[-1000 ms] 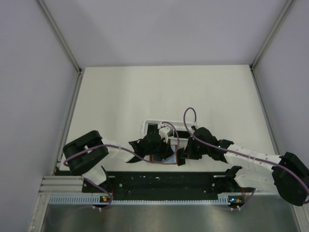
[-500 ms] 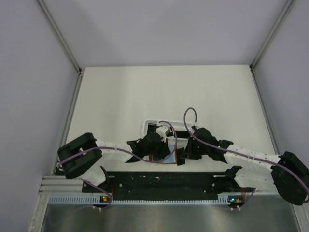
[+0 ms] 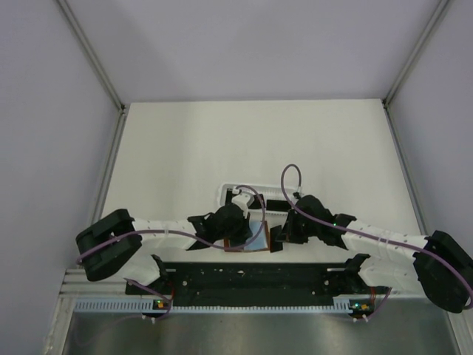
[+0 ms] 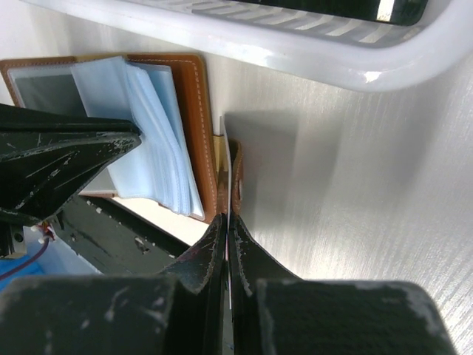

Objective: Put the credit cards into the card holder
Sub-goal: Insert the credit card into the card holder.

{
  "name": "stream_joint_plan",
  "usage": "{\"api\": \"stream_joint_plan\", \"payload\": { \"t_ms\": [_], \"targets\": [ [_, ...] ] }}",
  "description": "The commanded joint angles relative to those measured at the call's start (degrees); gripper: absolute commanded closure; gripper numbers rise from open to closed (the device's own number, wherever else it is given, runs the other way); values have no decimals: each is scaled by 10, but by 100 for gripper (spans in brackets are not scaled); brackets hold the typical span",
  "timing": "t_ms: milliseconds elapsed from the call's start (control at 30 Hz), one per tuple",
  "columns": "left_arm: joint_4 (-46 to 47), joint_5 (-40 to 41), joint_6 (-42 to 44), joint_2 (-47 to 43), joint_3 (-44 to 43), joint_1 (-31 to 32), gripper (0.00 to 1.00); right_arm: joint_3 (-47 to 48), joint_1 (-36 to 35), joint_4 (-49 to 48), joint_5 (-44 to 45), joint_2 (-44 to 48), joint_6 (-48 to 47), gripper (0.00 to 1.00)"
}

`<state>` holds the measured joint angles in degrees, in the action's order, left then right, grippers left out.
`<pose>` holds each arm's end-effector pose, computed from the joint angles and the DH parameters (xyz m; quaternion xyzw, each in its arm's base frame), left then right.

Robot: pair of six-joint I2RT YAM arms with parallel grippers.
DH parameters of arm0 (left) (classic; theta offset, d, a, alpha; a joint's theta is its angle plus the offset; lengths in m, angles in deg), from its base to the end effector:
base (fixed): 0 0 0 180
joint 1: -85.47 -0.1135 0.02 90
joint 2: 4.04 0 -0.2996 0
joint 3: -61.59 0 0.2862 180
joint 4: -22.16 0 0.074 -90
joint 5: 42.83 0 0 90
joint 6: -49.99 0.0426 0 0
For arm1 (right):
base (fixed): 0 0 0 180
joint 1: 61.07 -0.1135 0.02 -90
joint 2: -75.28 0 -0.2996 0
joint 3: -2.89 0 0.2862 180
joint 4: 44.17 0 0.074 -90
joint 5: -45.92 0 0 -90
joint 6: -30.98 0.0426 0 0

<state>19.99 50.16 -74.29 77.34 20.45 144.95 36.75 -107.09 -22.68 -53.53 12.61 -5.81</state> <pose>0.1439 -0.2397 0.1462 0.1893 0.8950 -0.2781 0.2931 0.1389 0.1541 0.1525 0.0309 0.9373 0.3080 0.1602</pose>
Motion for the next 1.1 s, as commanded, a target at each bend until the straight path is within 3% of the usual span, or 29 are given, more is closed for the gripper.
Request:
{"api": "stream_joint_plan", "payload": {
  "t_ms": [0, 233, 533, 767, 1067],
  "targets": [
    [-134, 32, -4, -3, 35, -2, 100, -10, -7, 29, 39, -12, -3, 100],
    [-131, 27, -24, -29, 48, -2, 100, -4, -7, 31, 48, 10, -11, 100],
    [-123, 23, -24, -26, 52, -2, 100, 18, -7, -26, -19, 128, -109, 100],
    [-113, 19, -26, -25, 57, -2, 100, 19, -7, -124, -115, 47, -116, 100],
    [-108, 15, -25, -19, 51, -3, 100, 16, -9, -181, -143, -18, -101, 100]
  ]
}}
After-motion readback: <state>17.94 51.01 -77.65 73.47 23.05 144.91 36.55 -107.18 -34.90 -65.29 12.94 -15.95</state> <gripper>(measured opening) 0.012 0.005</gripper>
